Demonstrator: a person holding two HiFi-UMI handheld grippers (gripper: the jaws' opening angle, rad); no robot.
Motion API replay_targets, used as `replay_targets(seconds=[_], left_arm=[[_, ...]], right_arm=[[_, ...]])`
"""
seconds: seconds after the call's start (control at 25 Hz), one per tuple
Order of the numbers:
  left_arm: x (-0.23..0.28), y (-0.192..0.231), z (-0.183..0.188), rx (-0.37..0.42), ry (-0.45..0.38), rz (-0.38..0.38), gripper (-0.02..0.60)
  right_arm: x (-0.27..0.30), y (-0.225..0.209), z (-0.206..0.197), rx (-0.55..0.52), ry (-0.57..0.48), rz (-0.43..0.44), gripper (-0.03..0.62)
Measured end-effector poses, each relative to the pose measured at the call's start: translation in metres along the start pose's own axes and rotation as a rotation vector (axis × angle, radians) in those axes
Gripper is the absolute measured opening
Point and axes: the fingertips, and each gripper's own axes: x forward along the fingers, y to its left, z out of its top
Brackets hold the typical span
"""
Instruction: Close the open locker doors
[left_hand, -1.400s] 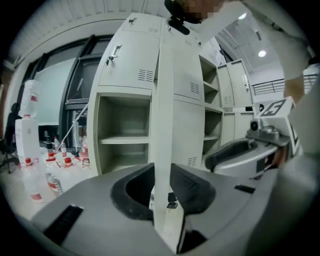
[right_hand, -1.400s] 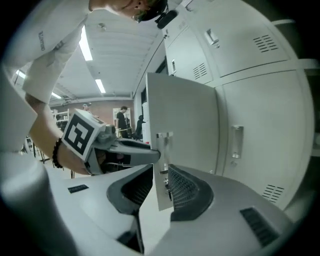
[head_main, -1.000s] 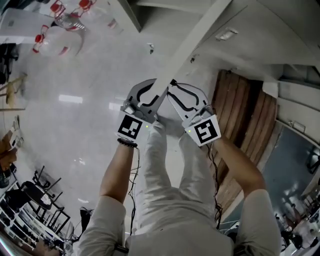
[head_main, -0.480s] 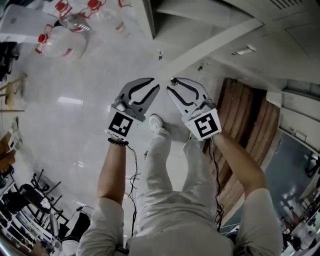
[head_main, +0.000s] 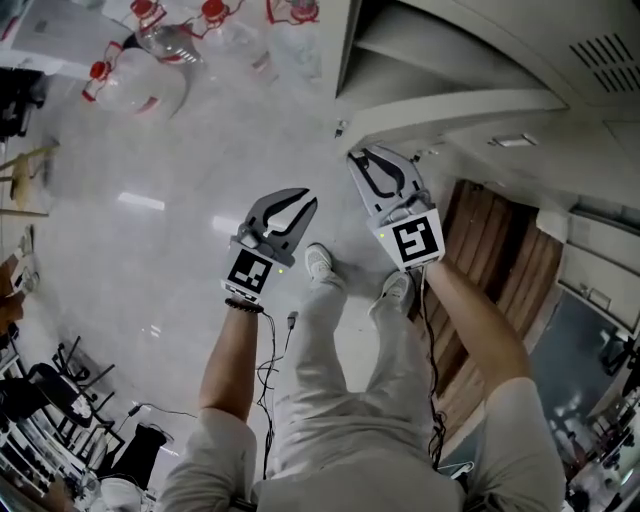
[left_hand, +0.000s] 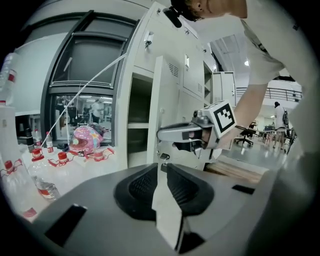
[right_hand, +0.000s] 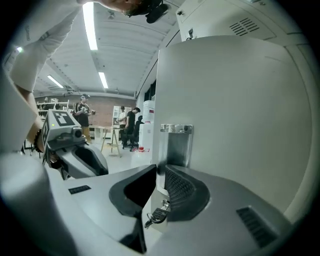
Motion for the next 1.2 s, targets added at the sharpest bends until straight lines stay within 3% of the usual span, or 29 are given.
replay_targets(seconds=[0.2, 0.4, 0.68, 0.84, 1.2], left_arm=[[0.001, 0.013, -0.008, -0.025, -0.003, 0.022, 0.054], [0.010, 0.035, 0.010, -0.101, -0.067, 0.073, 0.047], [0.080, 0.069, 0.037, 0.001, -0.078, 0.216, 0.028], [0.113, 0.073, 0.033, 0.052, -0.044, 0.225, 0.015], [0.149, 0.100, 0.029, 0.047, -0.054, 0.229, 0.005]], right_arm=[[0.029, -0.023, 0.006, 0.024, 0.000, -0.049, 0.051], [0.053, -0.048, 0.010, 0.013, -0.013, -0.132, 0.044], [0.072, -0.071, 0.015, 0.013, -0.020, -0.248, 0.043], [0.082, -0.086, 0.017, 0.021, -0.024, -0.308, 0.041], [0.091, -0.098, 0.021, 0.015, -0.036, -0.359, 0.038]])
